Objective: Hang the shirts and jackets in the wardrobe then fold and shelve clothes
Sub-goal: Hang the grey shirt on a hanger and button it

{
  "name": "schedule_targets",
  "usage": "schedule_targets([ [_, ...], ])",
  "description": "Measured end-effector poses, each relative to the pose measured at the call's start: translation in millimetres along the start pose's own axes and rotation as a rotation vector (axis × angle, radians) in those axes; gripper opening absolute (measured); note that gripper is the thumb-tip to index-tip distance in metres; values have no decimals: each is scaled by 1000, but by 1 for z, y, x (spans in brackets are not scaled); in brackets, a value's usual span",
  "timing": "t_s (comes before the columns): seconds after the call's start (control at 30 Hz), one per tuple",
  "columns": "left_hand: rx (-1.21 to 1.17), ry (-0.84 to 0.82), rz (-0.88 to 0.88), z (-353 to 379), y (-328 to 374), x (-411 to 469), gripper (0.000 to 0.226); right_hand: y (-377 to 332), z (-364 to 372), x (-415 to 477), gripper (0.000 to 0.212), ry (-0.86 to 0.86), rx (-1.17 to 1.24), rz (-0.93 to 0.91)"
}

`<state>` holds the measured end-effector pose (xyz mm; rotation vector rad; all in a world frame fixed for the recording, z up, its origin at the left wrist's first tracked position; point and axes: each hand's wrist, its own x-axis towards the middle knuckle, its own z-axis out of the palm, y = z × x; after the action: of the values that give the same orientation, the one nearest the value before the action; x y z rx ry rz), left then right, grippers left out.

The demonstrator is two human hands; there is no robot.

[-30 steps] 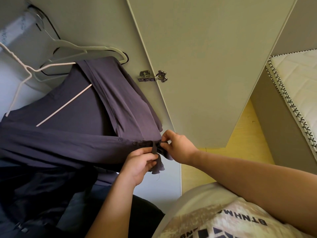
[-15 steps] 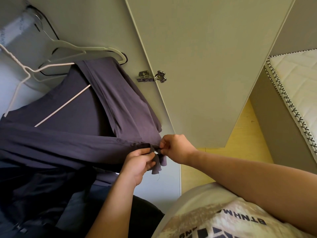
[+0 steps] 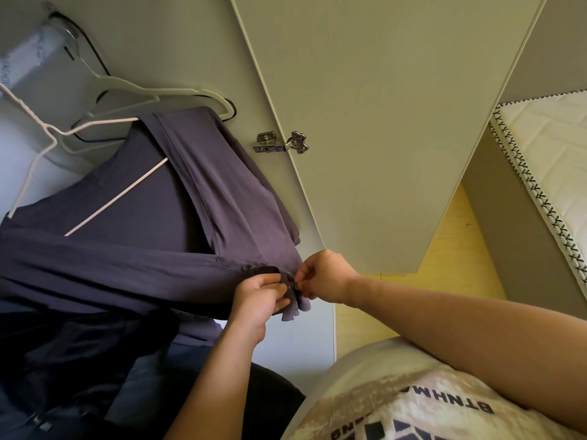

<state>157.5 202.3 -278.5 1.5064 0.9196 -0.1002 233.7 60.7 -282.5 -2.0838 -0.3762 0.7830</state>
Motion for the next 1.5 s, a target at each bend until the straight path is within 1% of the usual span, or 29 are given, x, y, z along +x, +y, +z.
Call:
schedule_targets([
  [0.17, 8, -3, 12, 0, -1, 1, 25, -4, 1, -1, 14, -19, -97, -15],
  [0.57, 38, -58, 45, 1, -2, -1, 27, 1, 4, 1, 13, 10, 104, 64],
  [0.7, -15, -34, 16, 1, -4, 0, 21, 0, 2, 1, 12, 10, 92, 55],
  [0.87, -145, -25, -64, -1, -4, -2, 18, -4, 1, 1, 12, 14, 38, 19],
  [1.03, -277, -62, -131, 0, -2, -4, 17, 0, -1, 3, 10, 25, 70, 13],
  [1.23, -272, 18, -126, 3, -4, -3, 15, 4, 2, 4, 8, 8, 127, -32],
  [1.27, -274, 23, -125, 3, -4, -2, 15, 4, 3, 4, 8, -1, 125, -43],
  [1.4, -289, 35, -126, 2, -6, 0, 16, 3, 6, 3, 24, -30, 62, -90],
  [1.5, -304, 31, -135, 3, -9, 1, 18, 3, 9, 3, 18, -8, -52, -144],
])
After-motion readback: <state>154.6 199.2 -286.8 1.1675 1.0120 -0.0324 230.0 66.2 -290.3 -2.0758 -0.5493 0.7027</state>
